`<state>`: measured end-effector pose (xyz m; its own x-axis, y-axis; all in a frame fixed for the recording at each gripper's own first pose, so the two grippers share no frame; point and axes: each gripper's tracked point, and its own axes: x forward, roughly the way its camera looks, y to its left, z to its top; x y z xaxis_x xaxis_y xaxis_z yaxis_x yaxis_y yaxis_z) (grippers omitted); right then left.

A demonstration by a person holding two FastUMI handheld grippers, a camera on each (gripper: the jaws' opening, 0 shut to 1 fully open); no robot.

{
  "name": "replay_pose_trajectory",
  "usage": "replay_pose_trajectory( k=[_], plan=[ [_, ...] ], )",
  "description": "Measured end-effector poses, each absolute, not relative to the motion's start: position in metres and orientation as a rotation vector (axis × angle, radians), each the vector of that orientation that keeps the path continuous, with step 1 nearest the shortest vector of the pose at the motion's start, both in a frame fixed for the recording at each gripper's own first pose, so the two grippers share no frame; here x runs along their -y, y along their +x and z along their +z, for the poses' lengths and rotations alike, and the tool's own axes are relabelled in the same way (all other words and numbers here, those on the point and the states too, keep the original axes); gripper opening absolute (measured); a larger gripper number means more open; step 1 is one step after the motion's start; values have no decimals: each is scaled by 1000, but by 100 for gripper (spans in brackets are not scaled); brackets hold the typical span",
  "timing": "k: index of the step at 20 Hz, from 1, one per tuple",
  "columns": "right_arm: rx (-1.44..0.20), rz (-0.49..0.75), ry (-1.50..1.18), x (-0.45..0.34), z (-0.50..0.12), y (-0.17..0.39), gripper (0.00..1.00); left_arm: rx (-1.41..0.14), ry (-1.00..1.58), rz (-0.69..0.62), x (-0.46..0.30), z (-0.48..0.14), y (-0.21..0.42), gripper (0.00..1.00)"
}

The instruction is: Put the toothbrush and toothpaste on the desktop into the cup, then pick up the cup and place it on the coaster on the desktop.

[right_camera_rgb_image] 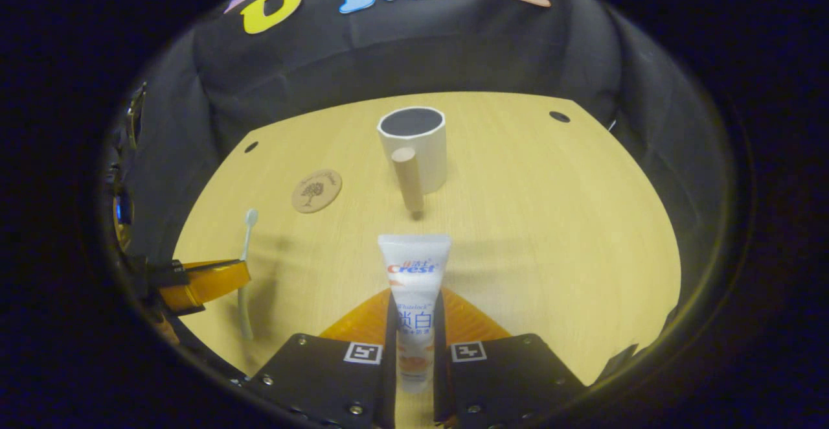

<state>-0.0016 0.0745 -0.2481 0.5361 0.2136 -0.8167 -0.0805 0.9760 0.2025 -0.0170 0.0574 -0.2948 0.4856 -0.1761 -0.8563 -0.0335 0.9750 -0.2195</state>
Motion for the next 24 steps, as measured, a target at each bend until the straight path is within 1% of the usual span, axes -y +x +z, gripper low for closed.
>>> replay_pose_trajectory(
  k=[1, 3, 6, 8, 9, 10, 11, 13, 14, 15, 17, 20, 24],
  plan=[
    [-956, 180, 147, -74, -237, 2, 24, -1045, -226, -84, -58, -290, -16, 7],
    [-876, 198, 156, -76, -213, 11, 24, -1002, -247, -83, -57, -280, -10, 8],
    [-733, 232, 155, -81, -184, 33, 24, -925, -255, -71, -61, -261, 3, 8],
    [-667, 232, 134, -81, -173, 46, 24, -873, -243, -70, -64, -249, 13, 8],
    [-644, 236, 124, -83, -168, 51, 24, -850, -228, -67, -65, -243, 19, 8],
    [-624, 243, 119, -84, -164, 57, 24, -828, -218, -69, -64, -239, 25, 6],
    [-602, 249, 118, -86, -160, 63, 24, -809, -212, -70, -65, -232, 30, 8],
    [-551, 253, 121, -86, -149, 77, 24, -763, -211, -76, -63, -219, 43, 8],
    [-525, 252, 124, -85, -145, 86, 24, -737, -206, -75, -63, -215, 50, 6],
    [-495, 246, 126, -85, -139, 95, 24, -710, -202, -73, -63, -209, 58, 8],
    [-441, 224, 142, -81, -128, 112, 23, -656, -200, -69, -62, -202, 72, 8],
    [-373, 196, 184, -74, -114, 139, 23, -618, -226, -64, -60, -197, 85, 8],
    [-327, 184, 228, -65, -106, 164, 23, -576, -231, -52, -59, -190, 102, 8]
  ],
)
